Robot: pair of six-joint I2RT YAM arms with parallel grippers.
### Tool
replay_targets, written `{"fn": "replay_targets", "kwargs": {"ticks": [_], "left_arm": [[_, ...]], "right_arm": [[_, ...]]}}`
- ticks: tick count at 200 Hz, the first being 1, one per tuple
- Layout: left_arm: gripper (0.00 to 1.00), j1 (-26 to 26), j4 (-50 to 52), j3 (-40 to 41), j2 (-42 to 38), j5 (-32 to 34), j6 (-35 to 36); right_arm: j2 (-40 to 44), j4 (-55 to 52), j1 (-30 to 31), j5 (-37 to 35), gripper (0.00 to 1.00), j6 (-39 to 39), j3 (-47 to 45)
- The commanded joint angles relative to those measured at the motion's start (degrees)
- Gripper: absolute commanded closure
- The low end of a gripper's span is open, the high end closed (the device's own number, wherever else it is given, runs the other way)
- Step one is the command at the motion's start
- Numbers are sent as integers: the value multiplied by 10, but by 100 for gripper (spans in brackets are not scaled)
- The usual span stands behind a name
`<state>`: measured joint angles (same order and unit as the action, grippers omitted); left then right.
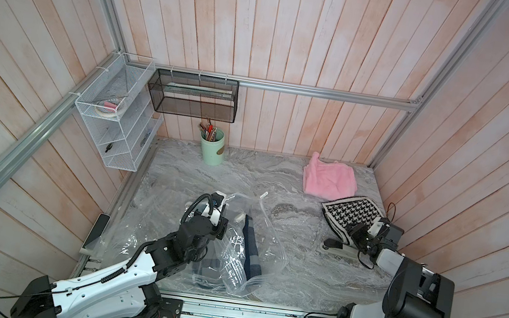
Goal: Take the blanket out of the vacuum bag
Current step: Place the blanket at the center of the board.
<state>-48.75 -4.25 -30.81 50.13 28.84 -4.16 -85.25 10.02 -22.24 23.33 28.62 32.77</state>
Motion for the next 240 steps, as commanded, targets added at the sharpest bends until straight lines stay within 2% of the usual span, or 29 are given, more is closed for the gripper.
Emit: {"fn": "replay_targets", "kwargs": {"ticks": [1,14,30,72,90,109,128,155,172,186,215,240], "left_arm": [[100,4,2,6,-17,-4,1],[100,4,-2,7,-25,-6,1],[100,5,-13,10,-29,-10,2],[100,5,-21,-5,-10,-38,1],[100,4,-22,-4,-16,-43,2],[100,4,-23,3,-29,-41,-17],[100,4,-21,13,-41,-37,-24],[100,5,-23,21,-40,-34,-28],[100,4,-21,17,-31,-32,-25],[100,5,-21,15,-27,-31,-22],[100,4,-23,13,-22,-26,-19],[100,4,-23,16,-20,-26,-19]], "right_arm": [[-4,-86,-2,-45,28,-30,40],[11,-137,-2,-67,20,-36,52],[51,-176,-2,-92,2,-43,49],[172,-310,10,-180,2,-92,74],[224,-343,63,-258,2,-110,93],[242,-346,141,-335,2,-148,122],[204,-356,198,-379,2,-204,170],[97,-395,251,-456,5,-262,249],[31,-420,288,-534,5,-284,287],[-7,-437,307,-561,5,-289,308],[-62,-463,349,-617,3,-298,319],[-91,-459,358,-654,2,-295,300]]}}
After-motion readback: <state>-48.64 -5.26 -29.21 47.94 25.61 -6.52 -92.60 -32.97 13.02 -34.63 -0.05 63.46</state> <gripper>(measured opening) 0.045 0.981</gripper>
